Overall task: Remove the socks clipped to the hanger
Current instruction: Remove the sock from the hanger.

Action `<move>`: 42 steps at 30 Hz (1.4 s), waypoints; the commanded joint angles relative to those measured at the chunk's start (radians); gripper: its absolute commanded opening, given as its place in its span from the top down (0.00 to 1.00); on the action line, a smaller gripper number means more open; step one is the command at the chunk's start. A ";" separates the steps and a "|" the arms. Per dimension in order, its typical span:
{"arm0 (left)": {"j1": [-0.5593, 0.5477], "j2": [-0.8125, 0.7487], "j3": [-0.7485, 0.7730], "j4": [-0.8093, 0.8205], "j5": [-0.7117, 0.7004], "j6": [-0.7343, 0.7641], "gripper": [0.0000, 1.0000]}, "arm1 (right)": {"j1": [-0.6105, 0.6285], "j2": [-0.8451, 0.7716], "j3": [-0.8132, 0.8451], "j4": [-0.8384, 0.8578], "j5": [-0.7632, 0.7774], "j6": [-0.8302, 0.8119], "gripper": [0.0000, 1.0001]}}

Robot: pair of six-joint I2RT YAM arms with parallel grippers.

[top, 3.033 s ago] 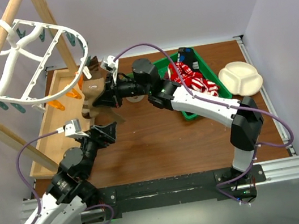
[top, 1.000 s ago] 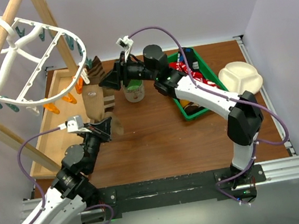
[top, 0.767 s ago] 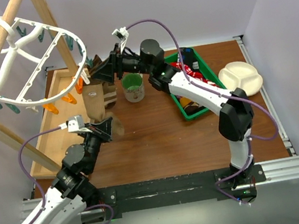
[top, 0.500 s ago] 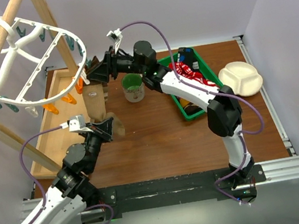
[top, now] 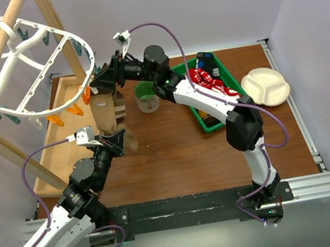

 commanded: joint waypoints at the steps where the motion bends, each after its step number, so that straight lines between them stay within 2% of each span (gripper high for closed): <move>1: 0.007 0.002 0.023 0.029 0.008 -0.006 1.00 | 0.016 0.010 0.077 0.041 -0.009 0.023 0.40; 6: 0.007 -0.001 0.024 0.029 0.010 -0.006 1.00 | 0.022 0.040 0.105 0.036 -0.009 0.036 0.43; 11: 0.007 -0.004 0.027 0.025 0.008 -0.004 1.00 | 0.026 0.041 0.102 0.047 -0.008 0.045 0.51; 28: 0.007 0.003 0.028 0.028 0.011 -0.003 1.00 | 0.025 0.015 0.043 0.015 0.029 -0.001 0.52; 42: 0.007 0.008 0.030 0.031 0.016 -0.006 1.00 | 0.030 0.056 0.116 0.045 0.037 0.045 0.50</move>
